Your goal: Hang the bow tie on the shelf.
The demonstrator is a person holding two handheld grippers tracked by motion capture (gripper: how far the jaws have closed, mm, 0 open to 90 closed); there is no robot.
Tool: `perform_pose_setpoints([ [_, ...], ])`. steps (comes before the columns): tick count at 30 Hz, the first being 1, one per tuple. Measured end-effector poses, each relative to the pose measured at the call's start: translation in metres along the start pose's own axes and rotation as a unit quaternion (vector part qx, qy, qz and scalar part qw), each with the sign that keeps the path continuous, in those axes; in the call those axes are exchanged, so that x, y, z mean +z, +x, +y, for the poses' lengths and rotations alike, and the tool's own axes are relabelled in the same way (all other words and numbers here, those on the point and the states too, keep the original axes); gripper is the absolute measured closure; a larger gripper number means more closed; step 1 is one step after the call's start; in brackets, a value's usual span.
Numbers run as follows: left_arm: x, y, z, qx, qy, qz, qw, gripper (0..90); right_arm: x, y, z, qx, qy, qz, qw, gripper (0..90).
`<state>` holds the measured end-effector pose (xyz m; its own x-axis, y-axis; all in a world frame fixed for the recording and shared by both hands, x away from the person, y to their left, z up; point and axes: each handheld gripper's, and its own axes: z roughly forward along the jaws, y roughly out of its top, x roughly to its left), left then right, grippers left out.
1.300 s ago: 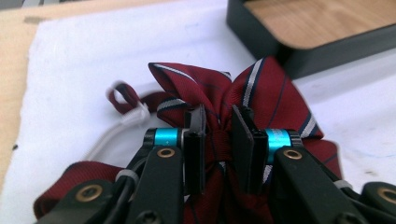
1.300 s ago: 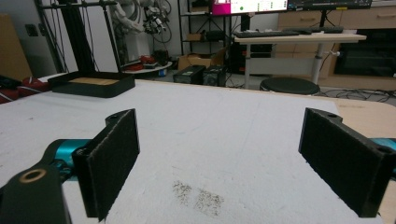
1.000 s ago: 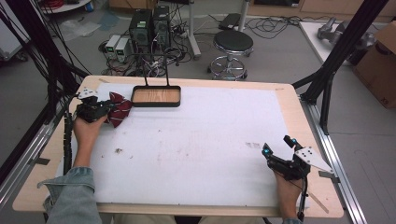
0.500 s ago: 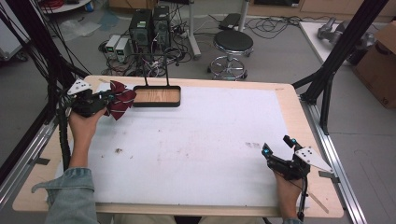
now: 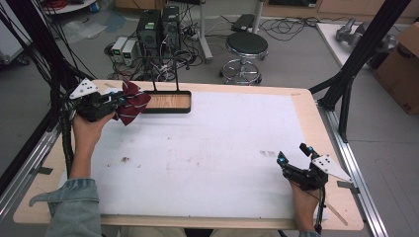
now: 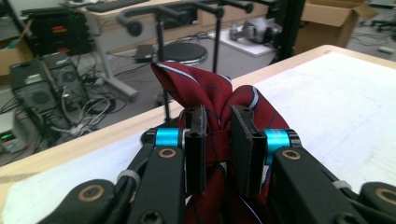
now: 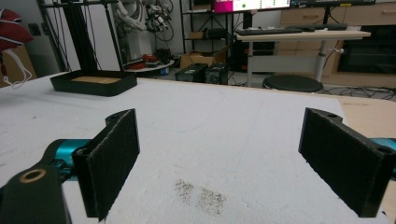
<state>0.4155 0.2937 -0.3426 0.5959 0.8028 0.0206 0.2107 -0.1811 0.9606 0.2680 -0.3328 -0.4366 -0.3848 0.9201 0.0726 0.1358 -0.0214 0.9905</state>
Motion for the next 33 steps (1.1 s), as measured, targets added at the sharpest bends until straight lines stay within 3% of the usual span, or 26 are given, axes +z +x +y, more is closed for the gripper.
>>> perform_pose_setpoints([
  [9, 0.004, -0.001, 0.026, 0.027, -0.013, -0.047, 0.9985, 75.9, 0.000, 0.000, 0.000, -0.002, 0.000, 0.001, 1.0000, 11.5],
  [23, 0.023, 0.025, 0.073, -0.002, -0.012, -0.087, 0.9962, 75.9, 0.000, 0.000, 0.000, 0.000, 0.002, 0.001, 1.0000, 11.5],
  [30, 0.035, 0.040, 0.091, -0.018, -0.012, -0.095, 0.9952, 75.8, 0.001, -0.001, 0.000, -0.001, 0.002, 0.001, 1.0000, 11.5],
  [33, 0.040, 0.042, 0.101, -0.016, -0.006, -0.094, 0.9954, 75.8, 0.001, -0.001, 0.000, 0.000, 0.002, 0.001, 1.0000, 11.5],
])
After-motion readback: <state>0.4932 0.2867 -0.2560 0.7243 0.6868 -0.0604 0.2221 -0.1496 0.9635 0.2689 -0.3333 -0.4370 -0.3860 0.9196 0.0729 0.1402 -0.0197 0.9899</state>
